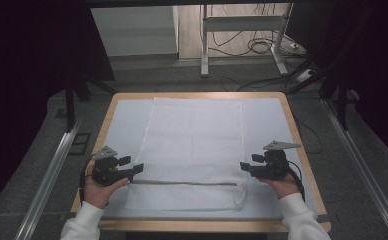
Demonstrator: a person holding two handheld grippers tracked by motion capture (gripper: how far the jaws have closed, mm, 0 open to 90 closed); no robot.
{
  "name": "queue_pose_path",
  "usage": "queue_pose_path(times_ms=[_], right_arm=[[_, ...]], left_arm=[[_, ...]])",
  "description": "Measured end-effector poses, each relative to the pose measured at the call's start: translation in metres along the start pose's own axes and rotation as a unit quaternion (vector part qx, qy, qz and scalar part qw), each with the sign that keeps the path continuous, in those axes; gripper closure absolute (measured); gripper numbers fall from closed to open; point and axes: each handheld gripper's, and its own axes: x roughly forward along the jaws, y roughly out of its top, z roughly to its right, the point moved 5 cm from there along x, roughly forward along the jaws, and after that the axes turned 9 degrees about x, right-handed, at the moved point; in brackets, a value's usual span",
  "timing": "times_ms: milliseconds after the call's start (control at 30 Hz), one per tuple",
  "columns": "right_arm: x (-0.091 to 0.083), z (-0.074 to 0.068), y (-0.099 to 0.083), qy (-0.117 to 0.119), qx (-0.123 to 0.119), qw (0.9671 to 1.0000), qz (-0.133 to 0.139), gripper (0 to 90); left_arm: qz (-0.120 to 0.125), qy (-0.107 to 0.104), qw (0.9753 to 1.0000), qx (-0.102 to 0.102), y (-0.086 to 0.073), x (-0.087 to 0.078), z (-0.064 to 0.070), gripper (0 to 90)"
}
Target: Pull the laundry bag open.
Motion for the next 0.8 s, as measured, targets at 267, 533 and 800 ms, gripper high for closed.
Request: queue_pose_path(times_ms=[267, 533, 800], right_arm=[[-0.0082, -0.003, 0.0026, 0.011, -0.032, 0.999, 0.031, 34.1], [-0.008, -0.0039, 0.0027, 0.013, -0.036, 0.9988, 0.032, 32.6], [-0.0078, -0.0036, 0.0025, 0.011, -0.034, 0.9989, 0.032, 30.5]], left_arm=[[-0.006, 0.002, 1.0, 0.0, -0.0051, 0.0031, 0.0025, 33.2], [-0.008, -0.001, 1.0, -0.003, -0.0044, 0.0024, 0.0021, 33.1], [-0.013, -0.003, 0.9999, -0.007, -0.005, 0.0037, 0.0009, 32.6]])
